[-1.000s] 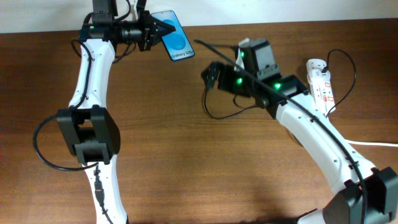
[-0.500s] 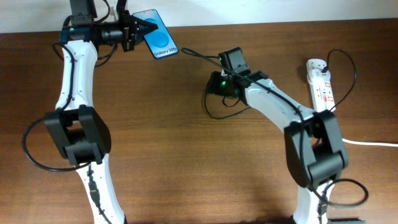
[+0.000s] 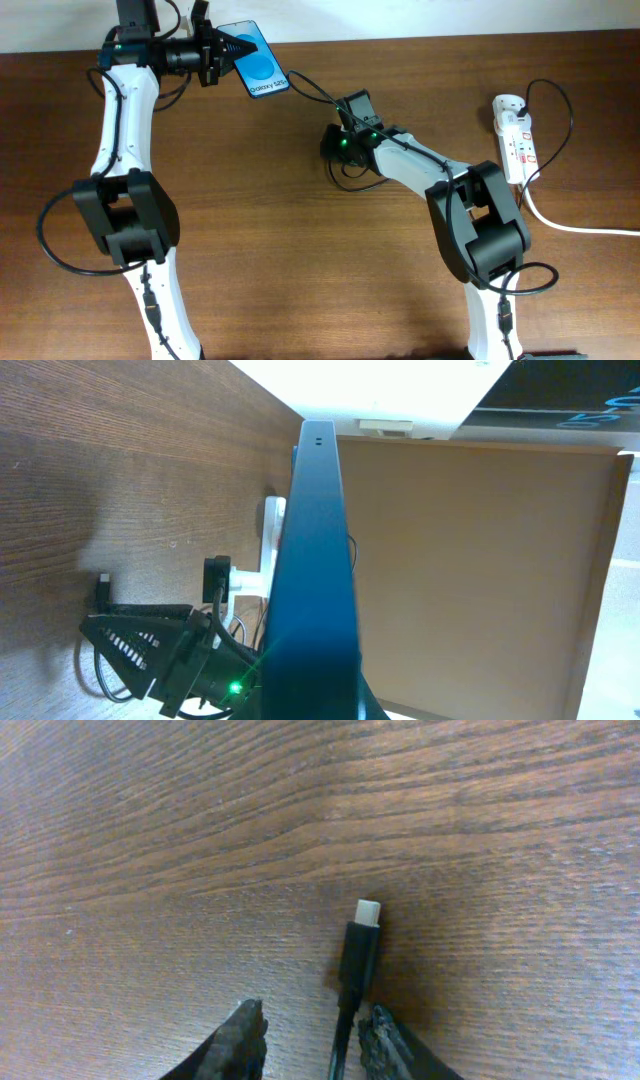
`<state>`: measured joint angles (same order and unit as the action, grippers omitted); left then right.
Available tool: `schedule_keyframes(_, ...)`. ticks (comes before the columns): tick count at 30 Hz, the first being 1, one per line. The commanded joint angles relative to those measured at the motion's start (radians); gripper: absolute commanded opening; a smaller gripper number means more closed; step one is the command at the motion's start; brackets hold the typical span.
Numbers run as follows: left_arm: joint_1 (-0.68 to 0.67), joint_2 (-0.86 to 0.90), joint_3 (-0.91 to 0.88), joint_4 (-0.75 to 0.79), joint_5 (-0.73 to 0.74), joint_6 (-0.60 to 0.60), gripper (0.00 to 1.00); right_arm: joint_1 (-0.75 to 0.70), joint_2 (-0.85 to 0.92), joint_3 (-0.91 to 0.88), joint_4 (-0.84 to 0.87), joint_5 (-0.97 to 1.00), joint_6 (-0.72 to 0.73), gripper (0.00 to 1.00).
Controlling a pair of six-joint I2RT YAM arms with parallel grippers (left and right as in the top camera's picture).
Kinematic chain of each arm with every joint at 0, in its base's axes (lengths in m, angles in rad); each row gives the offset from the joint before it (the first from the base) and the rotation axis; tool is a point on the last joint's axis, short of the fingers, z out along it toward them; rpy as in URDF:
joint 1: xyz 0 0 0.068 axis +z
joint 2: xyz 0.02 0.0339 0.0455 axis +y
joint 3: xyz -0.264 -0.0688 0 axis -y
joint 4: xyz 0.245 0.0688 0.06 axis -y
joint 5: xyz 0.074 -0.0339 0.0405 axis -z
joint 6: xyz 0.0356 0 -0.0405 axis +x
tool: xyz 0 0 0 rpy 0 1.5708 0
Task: Plug charger to phone and switch on socket
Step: 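Grasp the black USB-C cable end with the right gripper, then push the cable plug up into the phone's bottom port with the right gripper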
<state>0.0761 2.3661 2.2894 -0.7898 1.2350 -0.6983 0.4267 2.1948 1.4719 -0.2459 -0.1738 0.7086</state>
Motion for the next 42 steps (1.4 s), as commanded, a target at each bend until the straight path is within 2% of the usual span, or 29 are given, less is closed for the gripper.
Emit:
schedule_keyframes(1, 0.001, -0.009, 0.003, 0.001, 0.045, 0.02, 0.0, 0.013, 0.057, -0.002, -0.01, 0.003, 0.007, 0.31)
schedule_keyframes(6, 0.001, -0.009, 0.003, -0.01, 0.046, 0.019, 0.0, 0.013, 0.086, -0.003, -0.018, 0.001, 0.006, 0.26)
schedule_keyframes(8, 0.001, -0.009, 0.003, -0.01, 0.046, 0.02, 0.0, 0.013, 0.092, -0.003, -0.035, 0.001, -0.014, 0.13)
schedule_keyframes(10, 0.001, -0.009, 0.003, -0.01, 0.049, 0.02, 0.0, 0.012, 0.091, -0.002, -0.04, -0.015, -0.072, 0.05)
schedule_keyframes(14, 0.001, -0.009, 0.003, -0.01, 0.064, 0.079, 0.0, -0.038, 0.053, -0.002, -0.047, -0.283, -0.25, 0.04)
schedule_keyframes(19, 0.001, -0.009, 0.003, -0.009, 0.123, 0.146, 0.0, -0.106, -0.137, -0.002, -0.205, -0.458, -0.424, 0.04)
schedule_keyframes(22, 0.001, -0.009, 0.003, -0.008, 0.188, 0.178, 0.0, -0.132, -0.331, -0.002, -0.328, -0.532, -0.516, 0.04)
schedule_keyframes(27, -0.01, -0.009, 0.003, -0.008, 0.267, 0.203, 0.0, -0.146, -0.553, -0.004, -0.465, -0.589, -0.528, 0.04)
schedule_keyframes(31, -0.042, -0.009, 0.003, -0.008, 0.292, 0.208, 0.0, -0.146, -0.669, -0.087, -0.435, -0.623, -0.461, 0.04)
schedule_keyframes(33, -0.058, -0.009, 0.003, -0.009, 0.292, 0.207, 0.0, -0.145, -0.751, -0.199, -0.32, -0.618, -0.357, 0.04)
schedule_keyframes(37, -0.109, -0.009, 0.003, -0.008, 0.288, 0.194, 0.0, -0.075, -0.858, -0.46, 0.031, -0.543, -0.08, 0.04)
schedule_keyframes(42, -0.165, -0.009, 0.003, -0.008, 0.29, 0.183, 0.0, 0.034, -0.851, -0.475, 0.117, -0.395, 0.037, 0.04)
